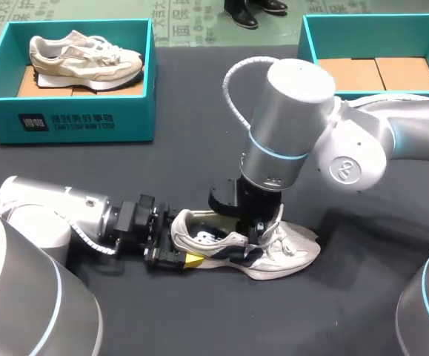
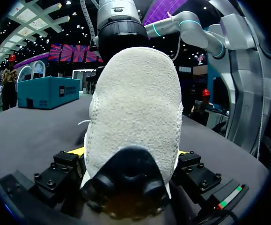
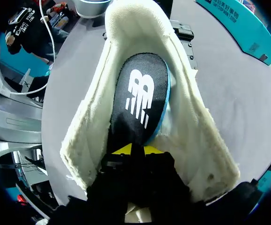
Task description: Take the shoe out of the shoebox, open the shoe tongue, remove and reinsert the insole, then place the shoe into the shoebox
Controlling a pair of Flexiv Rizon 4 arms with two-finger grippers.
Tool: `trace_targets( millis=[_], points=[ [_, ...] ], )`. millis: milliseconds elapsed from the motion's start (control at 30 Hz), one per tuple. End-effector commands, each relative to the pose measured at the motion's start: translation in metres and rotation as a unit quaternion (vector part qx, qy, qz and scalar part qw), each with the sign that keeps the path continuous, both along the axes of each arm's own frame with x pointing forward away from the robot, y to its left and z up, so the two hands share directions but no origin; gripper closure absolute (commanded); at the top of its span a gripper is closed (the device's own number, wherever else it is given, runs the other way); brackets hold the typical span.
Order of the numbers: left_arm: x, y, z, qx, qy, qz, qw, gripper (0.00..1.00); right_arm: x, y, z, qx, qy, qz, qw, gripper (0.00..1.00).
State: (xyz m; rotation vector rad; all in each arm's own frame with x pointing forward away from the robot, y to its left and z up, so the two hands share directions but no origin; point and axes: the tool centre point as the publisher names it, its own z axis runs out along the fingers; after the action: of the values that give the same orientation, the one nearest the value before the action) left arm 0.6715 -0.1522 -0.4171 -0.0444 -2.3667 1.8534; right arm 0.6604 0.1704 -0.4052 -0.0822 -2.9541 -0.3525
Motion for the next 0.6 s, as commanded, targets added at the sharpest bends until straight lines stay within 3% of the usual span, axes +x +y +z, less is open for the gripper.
trace_targets(
  millis=[33,600],
  points=[
    [0.003,0.000,0.000,0.001,0.001,0.002,1.000,1.00,-0.024,-0.015,0.007,0.073,-0.025,0.006,0.997,1.00],
    [0.003,0.000,0.000,0.001,0.001,0.002,1.000,1.00,0.002,-0.019,0.035,0.153,-0.055,0.037,0.986,1.00]
  ],
)
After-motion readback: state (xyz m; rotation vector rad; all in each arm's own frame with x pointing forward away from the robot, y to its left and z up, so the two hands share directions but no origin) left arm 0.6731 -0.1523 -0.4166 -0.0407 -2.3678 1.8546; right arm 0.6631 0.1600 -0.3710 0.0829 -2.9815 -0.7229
